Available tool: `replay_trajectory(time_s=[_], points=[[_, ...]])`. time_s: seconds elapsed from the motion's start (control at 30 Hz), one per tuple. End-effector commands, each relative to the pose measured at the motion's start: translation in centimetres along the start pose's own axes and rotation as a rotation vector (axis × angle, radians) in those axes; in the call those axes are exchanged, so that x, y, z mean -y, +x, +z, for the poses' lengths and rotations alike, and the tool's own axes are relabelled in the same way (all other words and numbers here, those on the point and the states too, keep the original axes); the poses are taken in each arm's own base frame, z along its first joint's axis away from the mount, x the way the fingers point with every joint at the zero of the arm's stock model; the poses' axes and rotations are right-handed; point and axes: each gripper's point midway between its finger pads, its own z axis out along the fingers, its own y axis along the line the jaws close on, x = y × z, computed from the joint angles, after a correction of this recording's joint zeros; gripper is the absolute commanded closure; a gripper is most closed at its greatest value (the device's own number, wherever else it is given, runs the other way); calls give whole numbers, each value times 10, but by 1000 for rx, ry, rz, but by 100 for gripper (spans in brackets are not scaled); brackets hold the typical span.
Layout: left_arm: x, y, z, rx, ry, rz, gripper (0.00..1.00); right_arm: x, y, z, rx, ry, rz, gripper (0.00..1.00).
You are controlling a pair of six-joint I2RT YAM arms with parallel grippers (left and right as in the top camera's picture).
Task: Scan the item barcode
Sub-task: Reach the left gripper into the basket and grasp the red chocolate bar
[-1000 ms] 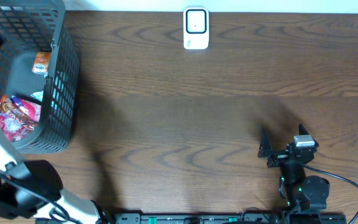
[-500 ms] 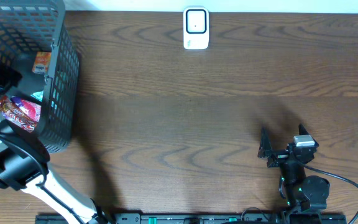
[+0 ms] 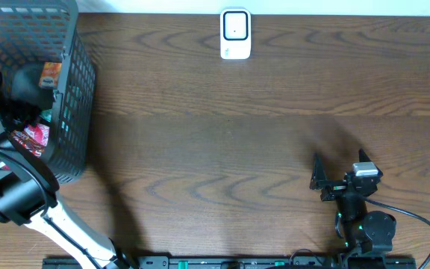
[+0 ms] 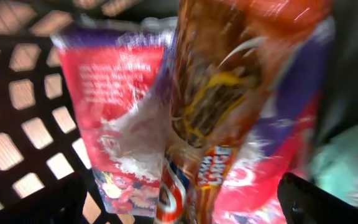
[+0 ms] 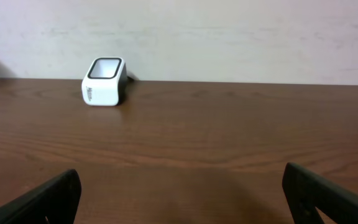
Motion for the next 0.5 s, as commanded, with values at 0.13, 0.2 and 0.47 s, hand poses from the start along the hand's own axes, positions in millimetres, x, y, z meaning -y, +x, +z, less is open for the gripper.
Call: replay_trajectory(time_s=[0.13, 0.2, 0.47], points=[[-6, 16, 29, -58, -56, 4, 47, -1, 1, 0, 0, -2, -8, 1], [-6, 16, 29, -59, -57, 5, 73, -1, 1, 0, 0, -2, -8, 1], [-7, 3, -3, 25, -8, 1, 92, -1, 1, 0, 0, -2, -8, 1]])
